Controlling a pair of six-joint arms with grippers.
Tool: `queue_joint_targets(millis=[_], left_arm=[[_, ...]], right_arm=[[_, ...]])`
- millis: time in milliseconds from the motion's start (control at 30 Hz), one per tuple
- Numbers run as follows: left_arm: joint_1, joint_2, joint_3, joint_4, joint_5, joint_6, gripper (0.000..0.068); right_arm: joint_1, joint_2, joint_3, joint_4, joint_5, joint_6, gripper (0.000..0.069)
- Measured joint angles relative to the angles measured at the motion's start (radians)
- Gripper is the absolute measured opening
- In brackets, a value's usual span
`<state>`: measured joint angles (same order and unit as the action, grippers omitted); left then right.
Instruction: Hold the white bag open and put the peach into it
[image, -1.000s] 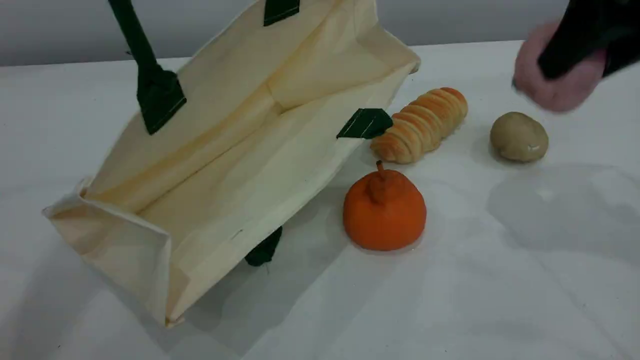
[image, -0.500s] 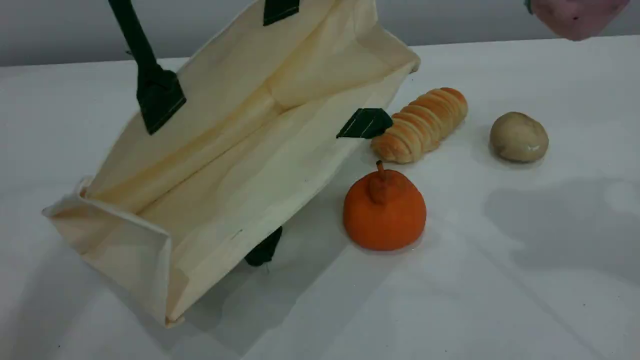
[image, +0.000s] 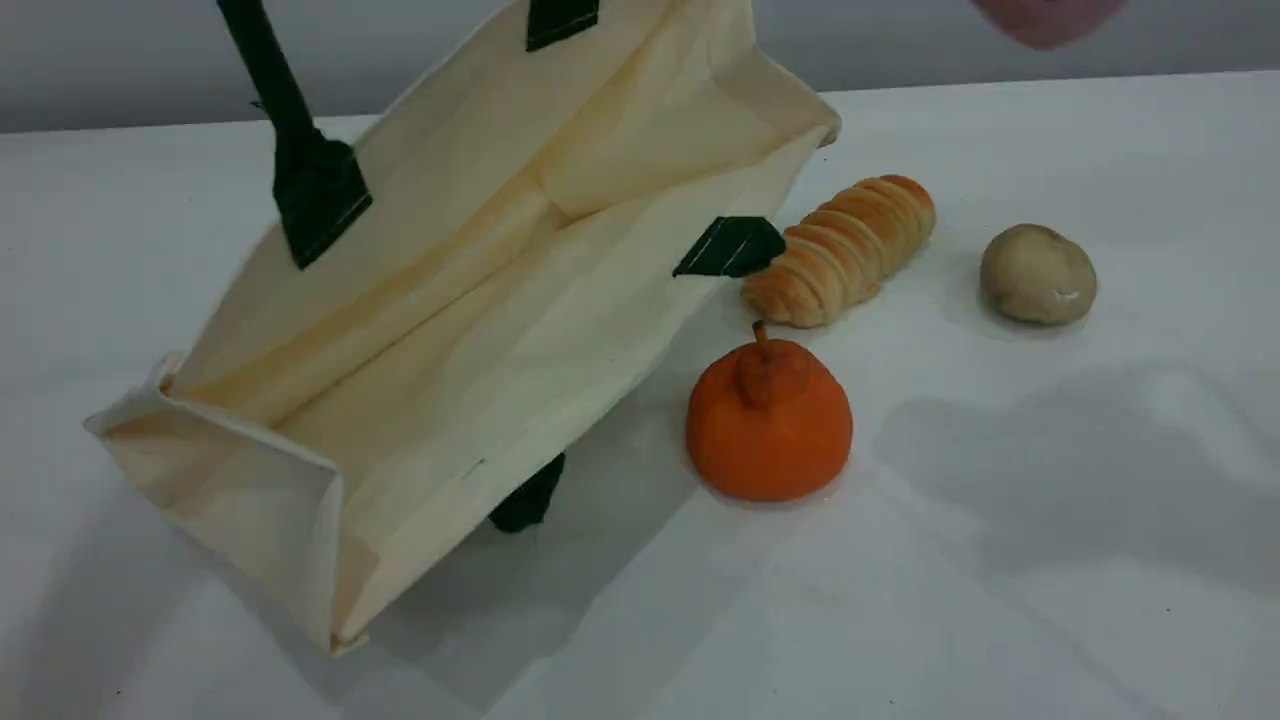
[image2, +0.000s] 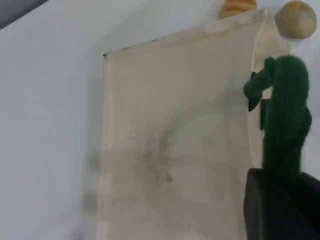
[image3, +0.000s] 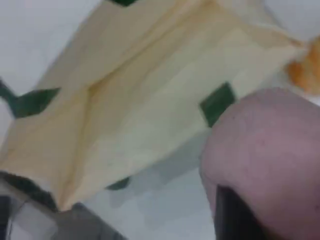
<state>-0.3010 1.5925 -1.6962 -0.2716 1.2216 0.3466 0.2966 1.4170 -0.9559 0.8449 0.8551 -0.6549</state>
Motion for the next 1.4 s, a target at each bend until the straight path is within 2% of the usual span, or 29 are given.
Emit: queue_joint_targets(millis=[133, 367, 467, 633, 833, 1000, 1267, 1400], left_arm=[[0.0, 0.0, -0.001, 0.0, 0.0, 0.0, 0.01], [0.0, 0.0, -0.001, -0.002, 0.0, 0.0, 0.01], [0.0, 0.0, -0.001, -0.033, 0.0, 0.0, 0.01], [0.0, 0.0, -0.001, -0.049, 0.0, 0.0, 0.01], [0.0, 0.0, -0.001, -0.049, 0.0, 0.0, 0.01], [0.0, 0.0, -0.001, -0.049, 0.0, -0.001, 0.01], [0.0, 0.0, -0.001, -0.05, 0.0, -0.014, 0.01], [0.0, 0.0, -0.001, -0.062, 0.0, -0.013, 0.01]], right_arm=[[0.089, 0.0, 0.0, 0.0, -0.013, -0.008, 0.0286], [0.265, 0.004, 0.0, 0.0, -0.142, -0.036, 0.0286], [0.338, 0.027, 0.0, 0.0, -0.205, -0.046, 0.0286], [0.411, 0.104, 0.001, 0.012, -0.286, -0.093, 0.0286], [0.424, 0.211, 0.001, 0.113, -0.397, -0.194, 0.0286], [0.424, 0.293, 0.001, 0.275, -0.448, -0.366, 0.0286], [0.424, 0.401, 0.001, 0.706, -0.435, -0.784, 0.0286], [0.424, 0.46, -0.022, 0.864, -0.371, -0.904, 0.0286]])
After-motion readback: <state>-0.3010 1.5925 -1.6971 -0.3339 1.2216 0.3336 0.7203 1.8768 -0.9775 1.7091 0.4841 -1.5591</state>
